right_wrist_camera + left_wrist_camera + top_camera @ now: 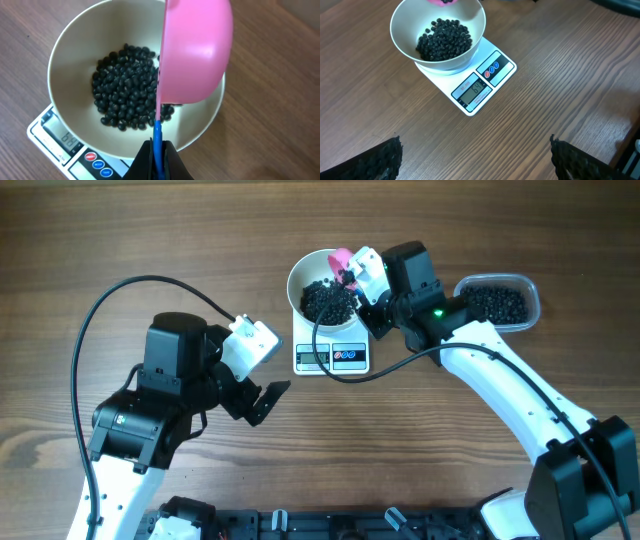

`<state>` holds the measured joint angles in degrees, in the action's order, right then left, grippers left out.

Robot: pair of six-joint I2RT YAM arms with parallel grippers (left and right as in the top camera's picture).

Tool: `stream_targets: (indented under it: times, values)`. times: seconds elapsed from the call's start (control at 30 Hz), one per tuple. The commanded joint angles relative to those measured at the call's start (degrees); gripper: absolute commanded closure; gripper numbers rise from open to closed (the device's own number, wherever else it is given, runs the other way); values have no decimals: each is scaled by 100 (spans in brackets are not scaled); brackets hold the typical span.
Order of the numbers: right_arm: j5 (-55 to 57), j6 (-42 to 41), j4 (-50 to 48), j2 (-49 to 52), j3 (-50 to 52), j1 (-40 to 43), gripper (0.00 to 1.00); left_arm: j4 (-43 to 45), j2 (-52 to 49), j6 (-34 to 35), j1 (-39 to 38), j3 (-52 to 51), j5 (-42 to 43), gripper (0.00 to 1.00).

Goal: Scoop item into bowl and weigh 150g on scale
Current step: 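Carry the scoop over the bowl and pour the beans in, then return the scoop to the bean tub and scoop more beans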

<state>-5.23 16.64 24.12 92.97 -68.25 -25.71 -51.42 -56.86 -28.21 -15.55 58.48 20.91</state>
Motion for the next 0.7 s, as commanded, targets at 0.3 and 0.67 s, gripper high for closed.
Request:
stream_targets:
  times: [0.3, 0.67]
  values:
    - [2070, 564, -57, -210, -184, -785, 96, 9, -15, 33, 42, 133, 50, 0]
    - [1156, 254, -122, -437, -188, -780, 96, 9, -15, 33, 42, 133, 50, 0]
